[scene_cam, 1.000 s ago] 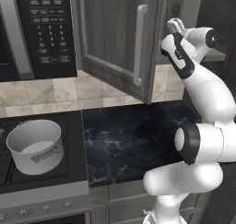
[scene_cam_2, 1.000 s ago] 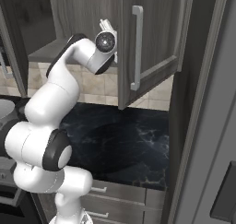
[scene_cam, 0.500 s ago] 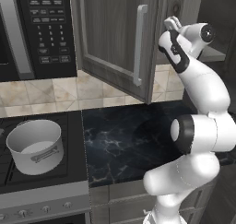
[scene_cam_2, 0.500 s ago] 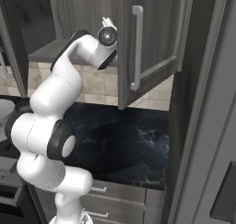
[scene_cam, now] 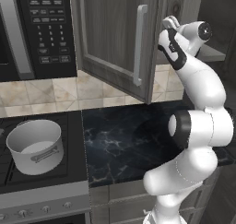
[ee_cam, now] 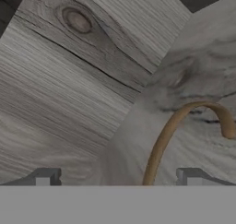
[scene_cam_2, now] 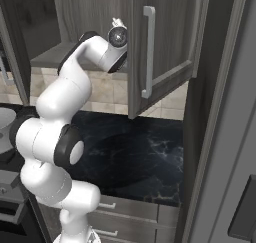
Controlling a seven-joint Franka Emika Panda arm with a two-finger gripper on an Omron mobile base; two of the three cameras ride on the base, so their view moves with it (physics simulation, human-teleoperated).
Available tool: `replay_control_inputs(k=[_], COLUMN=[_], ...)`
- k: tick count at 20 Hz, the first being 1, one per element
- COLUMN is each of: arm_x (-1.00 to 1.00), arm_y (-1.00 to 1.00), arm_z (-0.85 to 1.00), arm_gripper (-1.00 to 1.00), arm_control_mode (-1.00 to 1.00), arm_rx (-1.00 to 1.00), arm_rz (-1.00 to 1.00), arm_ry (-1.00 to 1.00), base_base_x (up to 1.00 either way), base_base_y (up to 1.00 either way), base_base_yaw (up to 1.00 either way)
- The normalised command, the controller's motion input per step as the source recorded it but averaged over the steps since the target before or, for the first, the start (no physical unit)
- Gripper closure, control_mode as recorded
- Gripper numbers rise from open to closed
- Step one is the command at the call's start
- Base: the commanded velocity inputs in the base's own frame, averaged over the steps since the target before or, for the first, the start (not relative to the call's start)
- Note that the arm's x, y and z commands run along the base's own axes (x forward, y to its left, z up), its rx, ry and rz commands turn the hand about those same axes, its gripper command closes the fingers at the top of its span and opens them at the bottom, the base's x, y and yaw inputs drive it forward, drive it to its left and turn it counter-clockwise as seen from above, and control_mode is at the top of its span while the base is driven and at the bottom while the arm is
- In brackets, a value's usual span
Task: Open the cabinet and move the ladle to the pot. Then close the cabinet.
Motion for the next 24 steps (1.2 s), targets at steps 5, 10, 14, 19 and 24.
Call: replay_control_inputs(k=[5,10,14,19,24], arm_x=[0.31,0.3,0.3,0.29,0.18], arm_y=[0.0,-0.02,-0.02,-0.04,0.0], arm_z=[-0.37,-0.37,-0.46,-0.53,-0.46], arm_gripper=[-1.0,-1.0,-1.0,-1.0,-1.0], arm_control_mode=[-1.0,-1.0,-1.0,-1.0,-1.0], arm_rx=[0.0,0.0,0.0,0.0,0.0], arm_rz=[0.0,0.0,0.0,0.0,0.0], arm_ry=[0.0,0.0,0.0,-0.02,-0.04], base_base_x=[0.0,0.0,0.0,0.0,0.0], base_base_y=[0.0,0.0,0.0,0.0,0.0], base_base_yaw=[0.0,0.0,0.0,0.0,0.0])
